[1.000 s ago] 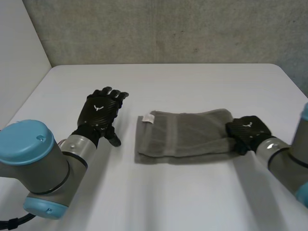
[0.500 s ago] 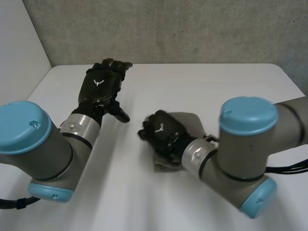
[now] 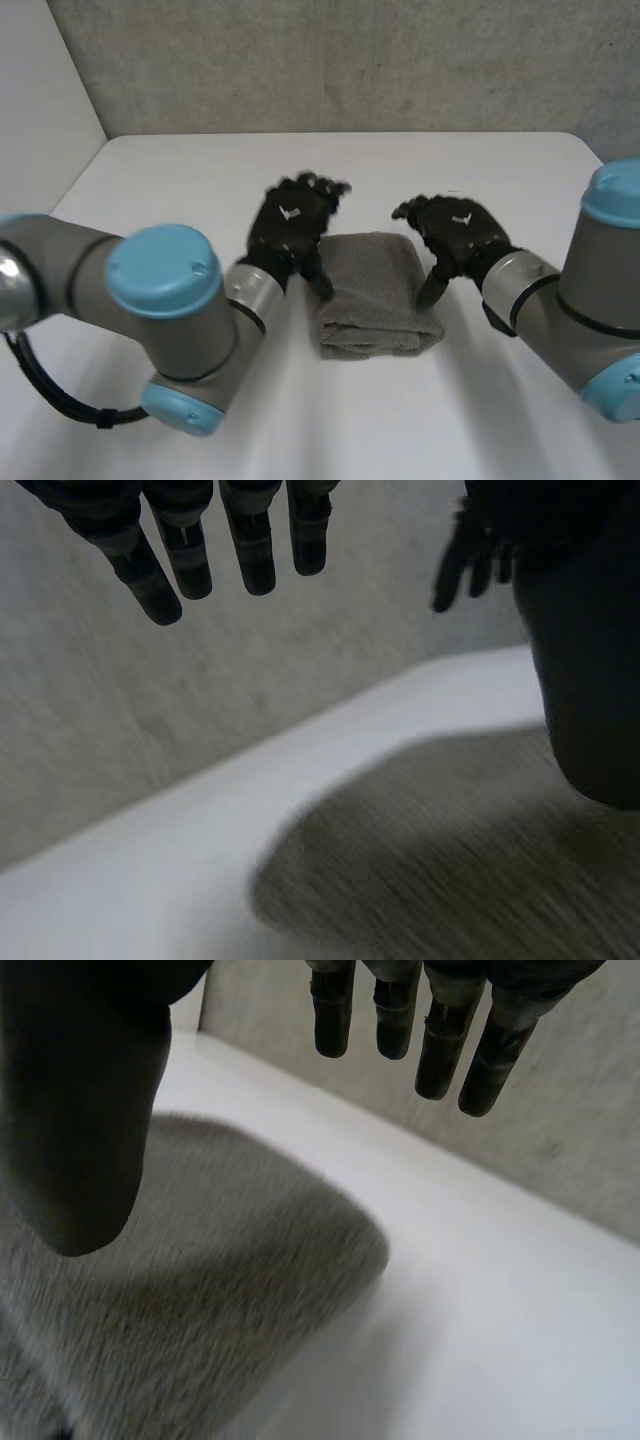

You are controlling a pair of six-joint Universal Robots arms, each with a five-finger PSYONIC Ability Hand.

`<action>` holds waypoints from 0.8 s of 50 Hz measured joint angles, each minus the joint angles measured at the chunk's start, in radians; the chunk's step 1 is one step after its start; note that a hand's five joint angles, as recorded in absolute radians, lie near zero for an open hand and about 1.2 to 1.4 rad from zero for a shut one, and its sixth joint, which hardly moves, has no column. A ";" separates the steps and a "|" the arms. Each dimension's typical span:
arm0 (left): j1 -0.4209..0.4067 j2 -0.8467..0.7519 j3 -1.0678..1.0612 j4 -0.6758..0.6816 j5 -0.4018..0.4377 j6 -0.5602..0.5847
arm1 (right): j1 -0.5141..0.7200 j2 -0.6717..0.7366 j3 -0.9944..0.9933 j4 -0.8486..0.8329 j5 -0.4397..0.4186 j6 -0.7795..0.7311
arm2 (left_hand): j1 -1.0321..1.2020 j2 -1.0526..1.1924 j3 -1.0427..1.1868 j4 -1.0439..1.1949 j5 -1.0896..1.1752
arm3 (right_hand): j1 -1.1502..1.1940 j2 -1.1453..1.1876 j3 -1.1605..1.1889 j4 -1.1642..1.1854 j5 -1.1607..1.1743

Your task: Fold the towel.

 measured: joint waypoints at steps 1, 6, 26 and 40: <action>-0.009 -0.021 0.007 -0.011 -0.001 0.001 | 0.000 0.025 -0.002 0.000 -0.004 -0.004 | 0.000 0.000 0.000 0.000 0.000 | 0.000 0.000 0.000 0.000 0.000; -0.034 -0.099 0.028 -0.045 -0.019 0.005 | 0.001 0.129 -0.021 0.002 -0.011 -0.029 | 0.000 0.000 0.000 0.000 0.000 | 0.000 0.000 0.000 0.000 0.000; 0.006 0.133 0.043 -0.127 -0.072 0.003 | 0.006 -0.097 -0.115 0.037 0.038 -0.027 | -0.001 0.000 0.000 0.000 -0.003 | -0.005 0.000 0.000 0.000 0.000; 0.170 0.348 0.208 -0.481 -0.087 -0.101 | -0.048 -0.232 -0.261 0.229 0.220 0.073 | -0.002 0.000 -0.001 0.000 -0.006 | -0.005 0.000 0.000 0.000 0.000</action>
